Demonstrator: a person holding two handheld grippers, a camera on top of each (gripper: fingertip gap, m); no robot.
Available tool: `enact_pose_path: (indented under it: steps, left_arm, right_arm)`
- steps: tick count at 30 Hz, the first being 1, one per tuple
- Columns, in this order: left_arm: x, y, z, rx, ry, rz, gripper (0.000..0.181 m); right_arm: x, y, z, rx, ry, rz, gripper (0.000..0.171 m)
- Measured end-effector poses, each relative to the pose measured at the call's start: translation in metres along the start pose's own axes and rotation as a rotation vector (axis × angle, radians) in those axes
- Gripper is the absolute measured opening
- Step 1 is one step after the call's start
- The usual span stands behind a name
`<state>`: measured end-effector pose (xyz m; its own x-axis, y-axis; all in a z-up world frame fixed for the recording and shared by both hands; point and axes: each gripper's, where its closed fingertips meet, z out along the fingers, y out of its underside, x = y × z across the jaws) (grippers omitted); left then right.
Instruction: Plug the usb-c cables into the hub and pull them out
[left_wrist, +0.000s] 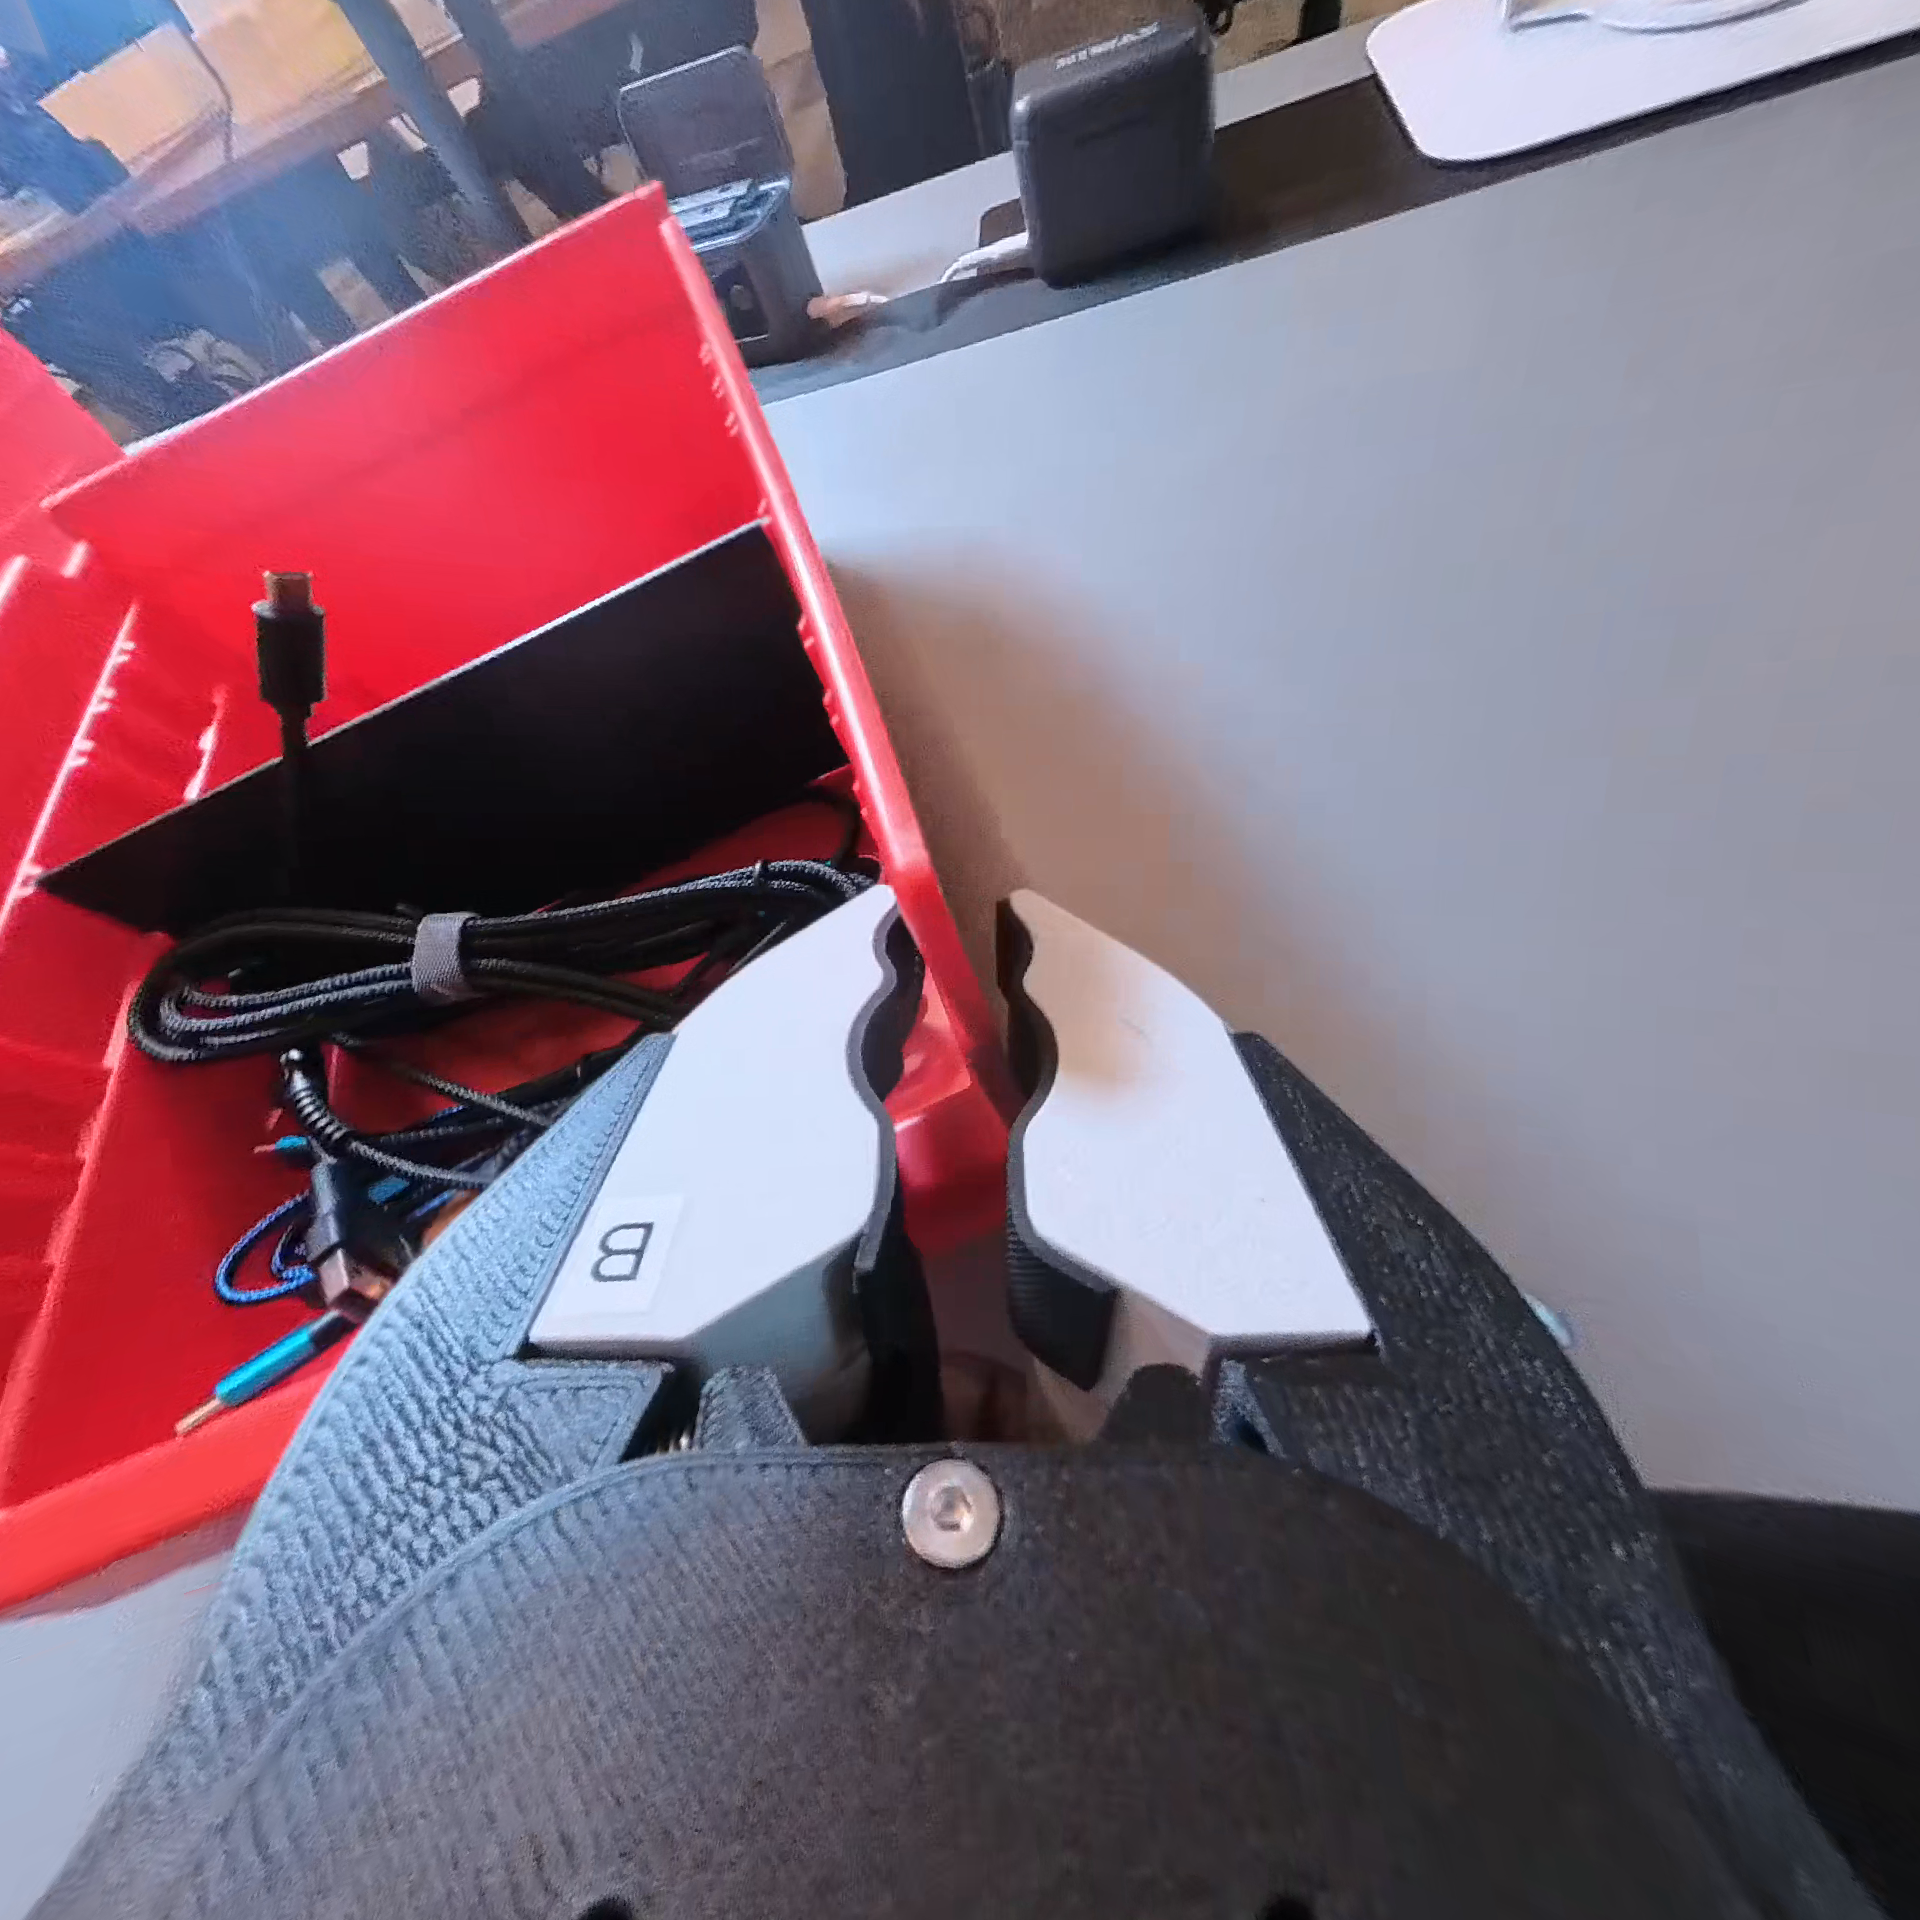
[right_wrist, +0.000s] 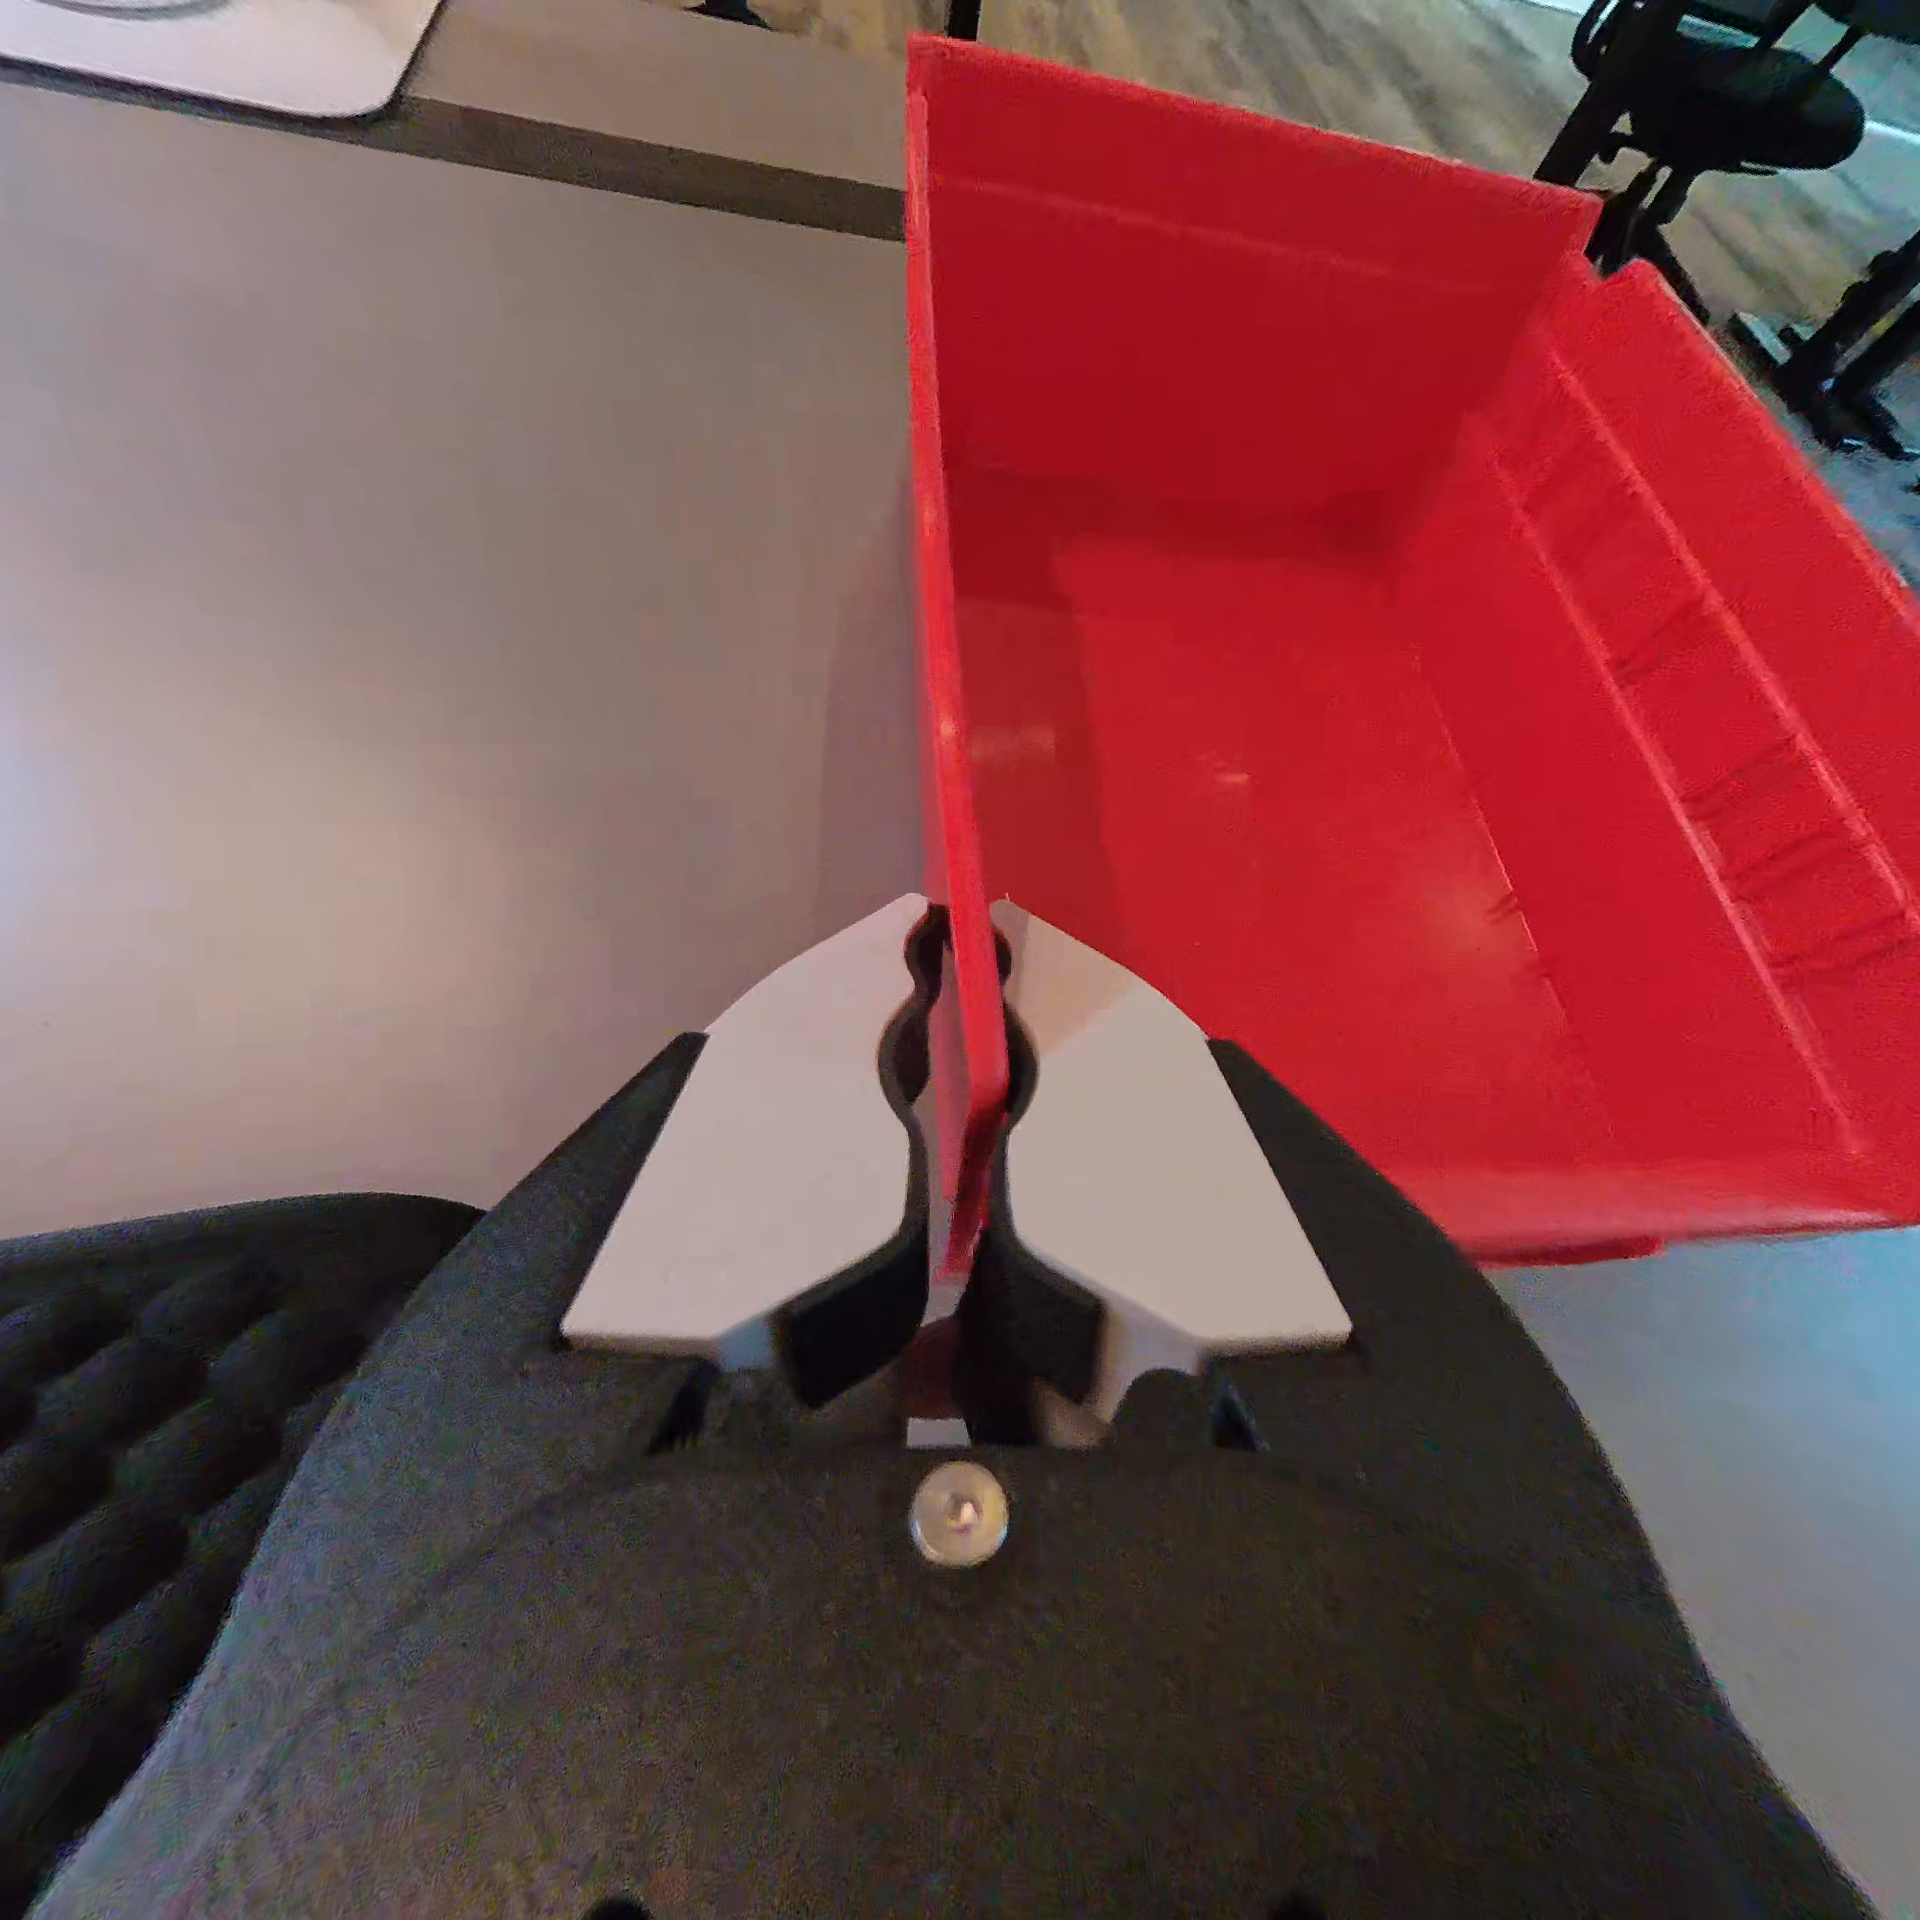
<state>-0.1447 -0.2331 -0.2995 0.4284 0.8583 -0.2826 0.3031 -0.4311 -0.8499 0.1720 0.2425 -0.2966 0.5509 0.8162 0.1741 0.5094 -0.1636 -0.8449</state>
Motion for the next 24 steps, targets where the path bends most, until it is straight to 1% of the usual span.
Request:
enact_pose_path:
  steps: [3, 4, 5, 6, 7, 8, 9, 11, 14, 17, 19, 21, 24]
  left_arm:
    - [-0.013, 0.008, -0.01, 0.013, 0.006, -0.029, 0.011]
    - [-0.016, 0.01, -0.012, 0.016, 0.004, -0.028, 0.011]
    - [-0.018, 0.012, -0.014, 0.023, 0.005, -0.021, 0.01]
    - [-0.018, 0.013, -0.016, 0.035, 0.011, -0.008, 0.01]
    - [-0.018, 0.013, -0.017, 0.045, 0.02, 0.003, 0.011]
    - [-0.018, 0.013, -0.017, 0.053, 0.028, 0.012, 0.012]
    - [-0.018, 0.012, -0.018, 0.061, 0.035, 0.015, 0.012]
    - [-0.017, 0.013, -0.018, 0.073, 0.048, 0.007, 0.011]
    - [-0.018, 0.014, -0.019, 0.076, 0.045, -0.012, 0.01]
    - [-0.02, 0.016, -0.023, 0.059, 0.033, -0.047, 0.007]
    - [-0.019, 0.018, -0.026, 0.056, 0.032, -0.053, 0.006]
    - [-0.017, 0.018, -0.029, 0.081, 0.027, -0.052, 0.006]
    - [-0.013, 0.019, -0.033, 0.104, 0.03, -0.016, 0.007]
  right_arm:
    - [0.003, 0.002, -0.003, 0.004, -0.019, 0.018, 0.006]
    - [0.003, 0.0, -0.006, 0.02, -0.015, 0.023, 0.016]
    - [0.002, -0.006, -0.01, 0.049, -0.008, 0.028, 0.036]
    - [-0.001, -0.015, -0.014, 0.091, -0.005, 0.025, 0.05]
    - [-0.008, -0.028, -0.019, 0.153, -0.01, 0.008, 0.058]
    - [-0.015, -0.04, -0.026, 0.223, -0.022, -0.018, 0.061]
    - [-0.026, -0.052, -0.032, 0.285, -0.048, -0.051, 0.061]
    - [-0.051, -0.07, -0.037, 0.348, -0.126, -0.103, 0.06]
    - [-0.085, -0.104, -0.035, 0.405, -0.262, -0.098, 0.059]
    - [-0.127, -0.145, -0.03, 0.5, -0.451, -0.139, 0.05]
    - [-0.148, -0.167, -0.028, 0.568, -0.525, -0.168, 0.052]
    - [-0.164, -0.175, -0.025, 0.612, -0.589, -0.193, 0.051]
    - [-0.172, -0.164, -0.025, 0.624, -0.639, -0.182, 0.05]
